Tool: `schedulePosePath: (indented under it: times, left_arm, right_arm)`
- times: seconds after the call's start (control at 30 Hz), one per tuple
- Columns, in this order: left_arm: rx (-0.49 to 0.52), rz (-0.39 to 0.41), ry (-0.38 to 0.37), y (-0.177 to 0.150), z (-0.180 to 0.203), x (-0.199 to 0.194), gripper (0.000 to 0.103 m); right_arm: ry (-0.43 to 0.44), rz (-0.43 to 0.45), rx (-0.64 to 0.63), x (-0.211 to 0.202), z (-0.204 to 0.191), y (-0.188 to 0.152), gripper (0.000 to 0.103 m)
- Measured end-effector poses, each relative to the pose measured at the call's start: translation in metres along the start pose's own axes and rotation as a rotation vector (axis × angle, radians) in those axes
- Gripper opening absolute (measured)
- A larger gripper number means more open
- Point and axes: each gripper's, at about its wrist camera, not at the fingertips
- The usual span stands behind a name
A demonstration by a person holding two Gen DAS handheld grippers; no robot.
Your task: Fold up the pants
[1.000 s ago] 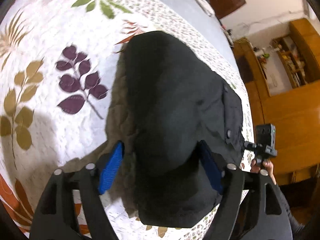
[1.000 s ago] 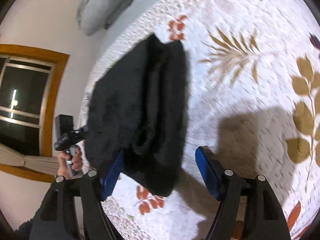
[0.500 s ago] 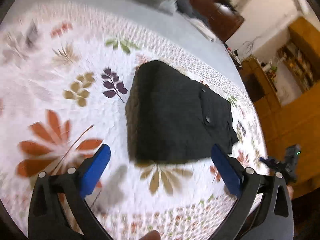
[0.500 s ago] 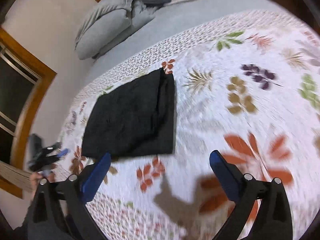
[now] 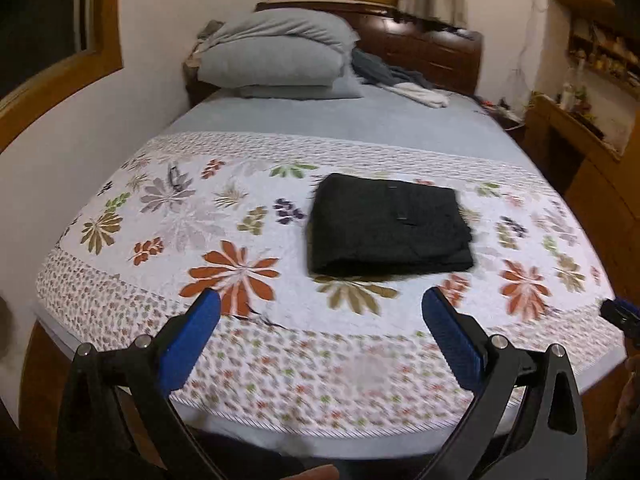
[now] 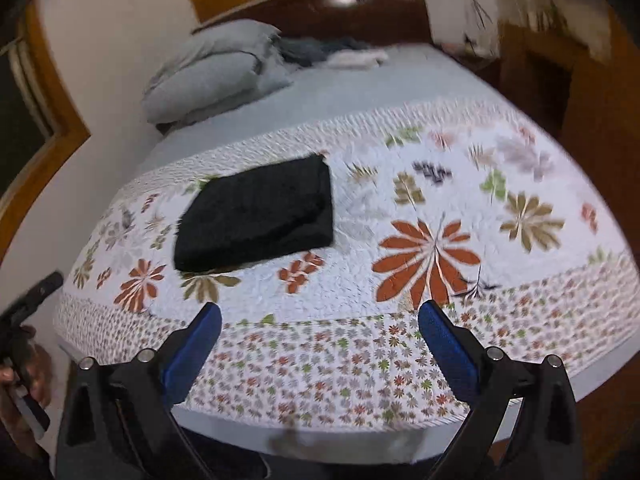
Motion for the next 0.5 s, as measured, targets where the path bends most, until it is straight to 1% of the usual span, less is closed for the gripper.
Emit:
schedulePosePath:
  times: [0.1, 0.17, 0.23, 0.33, 0.4, 0.43, 0.5]
  left_arm:
    - [-0.023, 0.017, -0.035, -0.003, 0.011, -0.032, 0.100]
    - [-0.036, 0.024, -0.016, -0.006, 0.016, -0.046, 0.100]
    - [-0.038, 0.030, -0.006, -0.008, 0.021, -0.065, 0.100]
    - [-0.022, 0.051, -0.016, -0.013, 0.028, -0.089, 0.100]
    - [0.003, 0.070, -0.011, -0.017, 0.032, -0.106, 0.100]
    - [0.016, 0.081, 0.005, -0.021, 0.034, -0.116, 0.100]
    - [0.039, 0.077, 0.007, -0.024, 0.037, -0.129, 0.100]
  right_arm:
    - [0.046, 0.001, -0.024, -0.029, -0.024, -0.004, 0.100]
    - [0.052, 0.019, -0.064, -0.050, -0.043, -0.009, 0.100]
    - [0.019, 0.037, -0.103, -0.063, -0.057, -0.014, 0.099]
    - [-0.032, 0.055, -0.163, -0.086, -0.077, -0.023, 0.099]
    - [-0.051, 0.068, -0.179, -0.098, -0.084, -0.029, 0.099]
    - [-0.056, 0.073, -0.186, -0.104, -0.086, -0.031, 0.099]
    - [-0.064, 0.087, -0.194, -0.116, -0.091, -0.037, 0.099]
Point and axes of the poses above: each gripper's, at about its wrist camera, not at the fingertips, and x roughly the way its jaws point, z to its right, y to its top, and after that the axes turned 11 degrees about x, right-handed
